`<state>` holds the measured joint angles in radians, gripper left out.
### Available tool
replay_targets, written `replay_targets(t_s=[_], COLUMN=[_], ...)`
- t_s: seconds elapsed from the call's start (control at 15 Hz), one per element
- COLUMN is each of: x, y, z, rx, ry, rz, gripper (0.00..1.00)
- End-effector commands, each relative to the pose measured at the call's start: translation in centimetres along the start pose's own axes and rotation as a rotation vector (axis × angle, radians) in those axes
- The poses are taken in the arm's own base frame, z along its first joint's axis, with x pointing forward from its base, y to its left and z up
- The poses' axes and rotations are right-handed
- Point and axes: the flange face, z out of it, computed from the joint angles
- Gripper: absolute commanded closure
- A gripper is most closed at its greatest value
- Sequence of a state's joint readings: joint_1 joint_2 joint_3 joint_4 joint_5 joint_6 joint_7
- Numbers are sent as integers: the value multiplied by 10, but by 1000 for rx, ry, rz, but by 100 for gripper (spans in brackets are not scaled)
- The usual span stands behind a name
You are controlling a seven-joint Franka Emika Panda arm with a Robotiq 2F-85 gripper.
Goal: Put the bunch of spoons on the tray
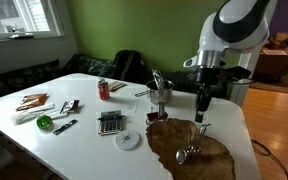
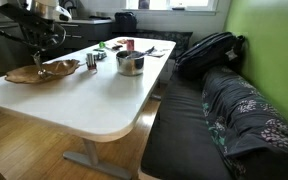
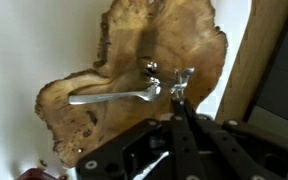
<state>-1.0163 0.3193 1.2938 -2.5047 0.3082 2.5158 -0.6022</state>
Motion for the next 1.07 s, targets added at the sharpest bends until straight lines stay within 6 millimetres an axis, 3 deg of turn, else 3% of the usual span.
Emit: replay_targets(t_s=[0.0,0.27,0.4,0.67,0.93,1.0], x=[12,25,30,50,76,68], y=[8,22,30,37,25,19], z=[-3,-8,-3,-1,-18,-13], rx=[-151,-295,-337,-374,-189,-259], ry=[-5,7,-5,26,153,114], rz=[9,14,23,24,-105,-61], gripper=[99,99,70,42,11,30])
